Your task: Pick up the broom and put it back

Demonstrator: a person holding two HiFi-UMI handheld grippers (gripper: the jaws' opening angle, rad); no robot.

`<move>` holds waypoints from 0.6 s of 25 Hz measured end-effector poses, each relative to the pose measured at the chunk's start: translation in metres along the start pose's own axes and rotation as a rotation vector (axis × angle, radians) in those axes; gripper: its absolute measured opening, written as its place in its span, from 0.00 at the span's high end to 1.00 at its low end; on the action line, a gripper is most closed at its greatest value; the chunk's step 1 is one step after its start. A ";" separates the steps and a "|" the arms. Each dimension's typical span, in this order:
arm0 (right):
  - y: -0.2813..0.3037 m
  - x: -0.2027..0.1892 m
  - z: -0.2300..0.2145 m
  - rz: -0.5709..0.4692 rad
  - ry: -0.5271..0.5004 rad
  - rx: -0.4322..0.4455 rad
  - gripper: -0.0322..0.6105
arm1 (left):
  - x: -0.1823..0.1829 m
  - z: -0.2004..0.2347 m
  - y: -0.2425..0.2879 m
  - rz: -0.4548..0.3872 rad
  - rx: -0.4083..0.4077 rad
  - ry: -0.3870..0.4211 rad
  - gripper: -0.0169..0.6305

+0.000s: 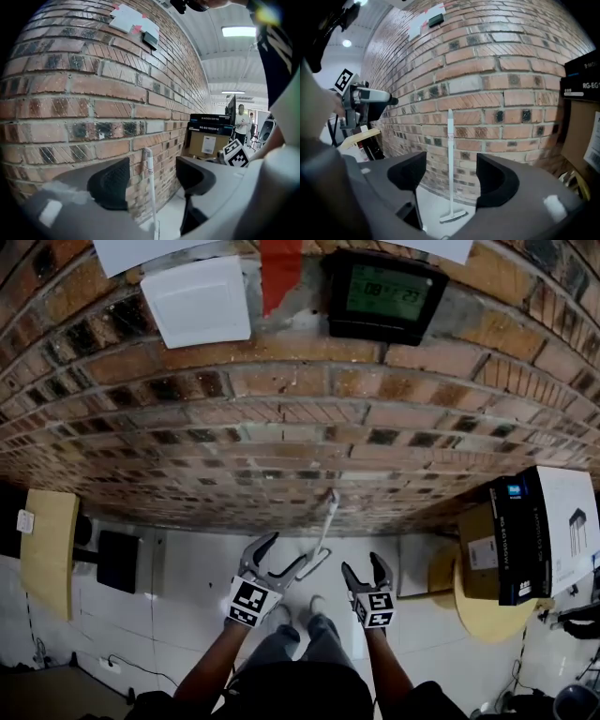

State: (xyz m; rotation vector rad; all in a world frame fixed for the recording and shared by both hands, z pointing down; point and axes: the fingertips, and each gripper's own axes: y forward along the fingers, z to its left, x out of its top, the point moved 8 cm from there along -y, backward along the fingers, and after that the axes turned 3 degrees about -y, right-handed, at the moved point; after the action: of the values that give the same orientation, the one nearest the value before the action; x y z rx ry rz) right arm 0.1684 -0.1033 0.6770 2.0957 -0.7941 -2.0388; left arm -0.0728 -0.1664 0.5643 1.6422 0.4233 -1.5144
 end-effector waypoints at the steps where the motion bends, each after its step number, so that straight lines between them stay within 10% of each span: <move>1: 0.011 -0.006 -0.003 0.014 0.000 0.017 0.42 | -0.003 0.001 0.004 0.012 0.005 -0.008 0.50; 15: 0.156 -0.036 -0.002 0.130 0.043 0.201 0.42 | -0.026 0.001 -0.007 0.080 0.102 -0.079 0.50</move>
State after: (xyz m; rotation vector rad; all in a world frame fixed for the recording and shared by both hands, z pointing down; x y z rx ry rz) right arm 0.1273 -0.2221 0.7768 2.1157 -1.1383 -1.9121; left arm -0.0845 -0.1553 0.5864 1.6519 0.2378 -1.5566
